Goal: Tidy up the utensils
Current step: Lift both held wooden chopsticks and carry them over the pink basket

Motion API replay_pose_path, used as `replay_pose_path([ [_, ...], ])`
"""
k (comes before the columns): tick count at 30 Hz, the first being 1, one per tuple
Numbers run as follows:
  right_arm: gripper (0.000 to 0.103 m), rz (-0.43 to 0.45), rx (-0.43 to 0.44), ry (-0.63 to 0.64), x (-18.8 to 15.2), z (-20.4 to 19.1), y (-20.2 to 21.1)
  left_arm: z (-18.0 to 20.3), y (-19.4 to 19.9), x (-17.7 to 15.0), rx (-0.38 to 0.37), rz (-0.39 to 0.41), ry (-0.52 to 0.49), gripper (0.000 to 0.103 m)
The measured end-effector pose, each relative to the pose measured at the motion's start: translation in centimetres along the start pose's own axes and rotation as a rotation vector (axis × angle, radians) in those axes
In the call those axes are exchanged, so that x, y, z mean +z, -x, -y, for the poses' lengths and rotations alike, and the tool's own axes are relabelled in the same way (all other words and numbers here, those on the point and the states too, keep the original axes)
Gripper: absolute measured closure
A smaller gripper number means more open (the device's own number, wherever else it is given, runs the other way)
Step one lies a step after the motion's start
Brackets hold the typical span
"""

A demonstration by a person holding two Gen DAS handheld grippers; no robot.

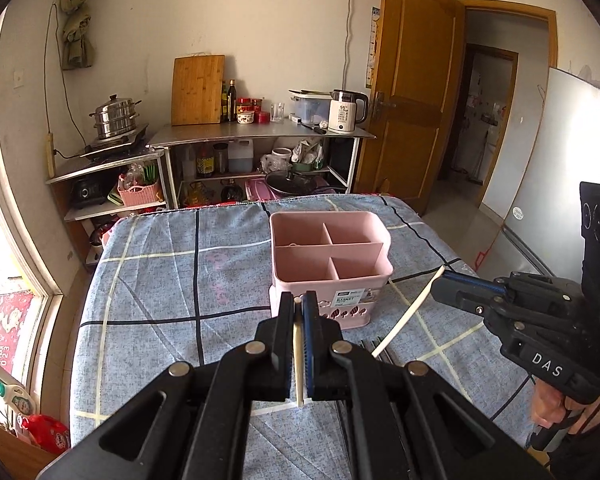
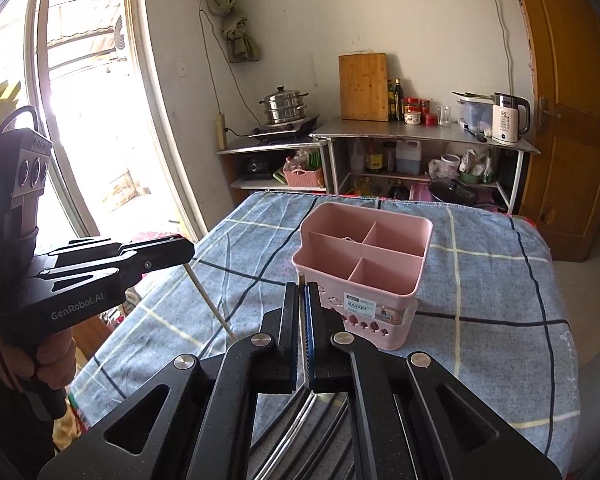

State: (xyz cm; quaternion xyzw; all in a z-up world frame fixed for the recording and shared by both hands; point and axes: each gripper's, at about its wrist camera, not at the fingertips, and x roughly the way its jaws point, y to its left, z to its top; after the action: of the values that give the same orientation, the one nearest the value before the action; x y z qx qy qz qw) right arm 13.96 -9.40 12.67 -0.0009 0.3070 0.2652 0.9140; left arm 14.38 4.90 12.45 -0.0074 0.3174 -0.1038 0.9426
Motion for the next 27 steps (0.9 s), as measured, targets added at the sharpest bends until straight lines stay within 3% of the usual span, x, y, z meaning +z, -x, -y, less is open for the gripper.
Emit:
replay_pose_path([
  [7, 0.101, 0.032, -0.004, 0.028, 1.3, 0.1, 1.1, 0.6, 1.0, 1.7, -0.039, 0.021, -0.007, 0.098],
  [15, 0.101, 0.119, -0.023, 0.039, 5.2, 0.9, 2.5, 0.3, 1.9, 6.4, -0.061, 0.093, 0.005, 0.098],
  [27, 0.101, 0.213, -0.015, -0.012, 9.9, 3.1, 0.6, -1.8, -2.3, 11.2, -0.064, 0.132, 0.049, 0.098],
])
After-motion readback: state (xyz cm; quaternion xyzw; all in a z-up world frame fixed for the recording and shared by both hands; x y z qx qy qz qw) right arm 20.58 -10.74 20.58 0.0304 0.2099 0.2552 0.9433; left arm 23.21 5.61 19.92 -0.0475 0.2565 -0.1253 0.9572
